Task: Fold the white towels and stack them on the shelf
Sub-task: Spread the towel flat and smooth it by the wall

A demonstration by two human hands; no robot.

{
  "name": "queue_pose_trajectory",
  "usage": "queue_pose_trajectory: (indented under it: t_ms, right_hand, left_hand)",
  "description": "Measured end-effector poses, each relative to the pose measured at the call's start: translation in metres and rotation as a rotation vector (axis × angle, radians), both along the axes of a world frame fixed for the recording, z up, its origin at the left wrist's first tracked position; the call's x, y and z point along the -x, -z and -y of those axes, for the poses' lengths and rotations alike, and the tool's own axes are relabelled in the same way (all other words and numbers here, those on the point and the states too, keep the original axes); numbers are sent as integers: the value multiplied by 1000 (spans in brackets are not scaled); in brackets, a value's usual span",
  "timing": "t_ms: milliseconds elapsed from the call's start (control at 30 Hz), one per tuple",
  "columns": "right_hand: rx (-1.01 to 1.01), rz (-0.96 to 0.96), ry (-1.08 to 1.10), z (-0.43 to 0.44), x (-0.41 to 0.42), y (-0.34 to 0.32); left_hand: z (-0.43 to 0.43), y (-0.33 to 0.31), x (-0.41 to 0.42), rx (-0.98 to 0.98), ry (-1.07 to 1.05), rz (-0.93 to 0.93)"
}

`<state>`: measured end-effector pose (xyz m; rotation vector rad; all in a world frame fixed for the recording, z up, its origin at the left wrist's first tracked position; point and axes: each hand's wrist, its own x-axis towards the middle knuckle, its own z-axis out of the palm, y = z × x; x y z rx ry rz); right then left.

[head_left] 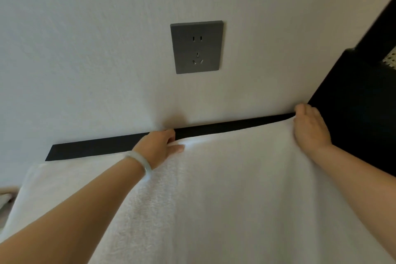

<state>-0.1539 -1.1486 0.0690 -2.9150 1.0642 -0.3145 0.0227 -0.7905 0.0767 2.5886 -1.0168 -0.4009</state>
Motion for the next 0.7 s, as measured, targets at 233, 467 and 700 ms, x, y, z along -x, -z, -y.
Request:
queue_pose_trajectory:
  t_ms: [233,467,700]
  right_hand:
    - [-5,35,-271,-95,1,-5]
    - [-172,-259,-215,-128,10,30]
    - [-163,-274,-207,-126,8,30]
  left_hand:
    - [-6,11,-6,-120,45,144]
    - [-26,-20,-16,-142,160,-215]
    - [-76,-43,-68,-340,149,-196]
